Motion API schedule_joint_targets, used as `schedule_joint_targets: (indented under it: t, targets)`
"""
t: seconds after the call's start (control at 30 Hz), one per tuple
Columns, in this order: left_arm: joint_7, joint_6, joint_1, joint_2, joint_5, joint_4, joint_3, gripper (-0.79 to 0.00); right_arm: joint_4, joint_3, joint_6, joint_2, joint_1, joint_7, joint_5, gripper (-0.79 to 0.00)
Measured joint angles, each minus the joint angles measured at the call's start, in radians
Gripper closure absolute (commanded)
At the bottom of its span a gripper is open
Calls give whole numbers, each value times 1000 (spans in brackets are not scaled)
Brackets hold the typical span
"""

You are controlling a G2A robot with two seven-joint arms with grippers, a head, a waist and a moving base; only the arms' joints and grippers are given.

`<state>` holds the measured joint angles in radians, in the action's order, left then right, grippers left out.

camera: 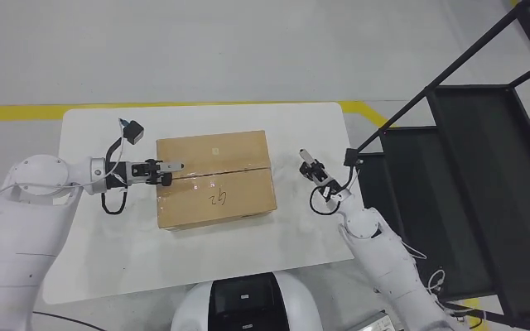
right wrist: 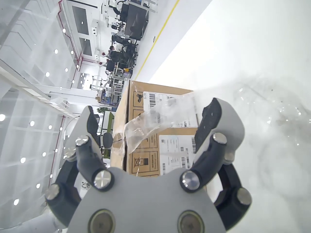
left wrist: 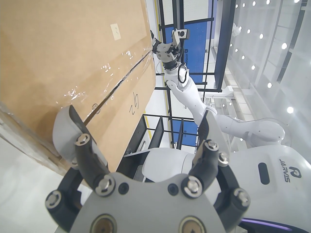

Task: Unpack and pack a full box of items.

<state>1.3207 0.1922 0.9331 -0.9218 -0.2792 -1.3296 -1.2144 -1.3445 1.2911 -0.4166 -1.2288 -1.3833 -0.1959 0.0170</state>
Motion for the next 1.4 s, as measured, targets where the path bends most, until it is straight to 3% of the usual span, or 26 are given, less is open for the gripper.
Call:
schedule_joint_targets:
  t: [0.17,0.33,0.77,0.93,1.1,1.13,1.17,1.2,1.23,1.27,1.3,1.33,1.4]
  targets:
    - [0,6,-3,-1,-5,7,6,-785,-31,-2,33,1,-21,-104,97,-785]
    - [1,9,-5,2,-11,18,2,-785,37,-52,40,-13,23,-175,182,-785]
    - [0,4,-4,6,-5,11,1,-785,348,-152,-66,-74,209,-162,395,-785]
    - [-4,1,-3,7,-4,6,6,-785,420,-145,-157,-85,226,-133,425,-785]
    - [-6,0,-4,7,-5,6,11,-785,408,-118,-218,-81,196,-106,402,-785]
    - [-6,0,-5,7,-4,6,13,-785,395,-110,-231,-78,185,-97,387,-600]
    - [-7,0,-5,6,-4,6,16,-785,384,-103,-239,-76,176,-90,374,-305]
    - [-8,-1,-6,6,-3,5,18,-785,370,-98,-245,-75,167,-83,362,-157]
    - [-8,-1,-6,5,-3,5,21,-785,352,-91,-247,-73,155,-76,351,-139]
    - [-8,-1,-7,5,-4,5,22,-785,338,-88,-243,-72,146,-76,349,-271]
    - [-8,0,-8,5,-4,5,25,-785,322,-87,-226,-72,137,-89,359,-730]
    - [-8,0,-9,5,-4,5,26,-785,312,-88,-205,-71,132,-110,370,-785]
    - [-8,2,-11,5,-5,6,26,-785,297,-88,-163,-69,128,-156,383,-785]
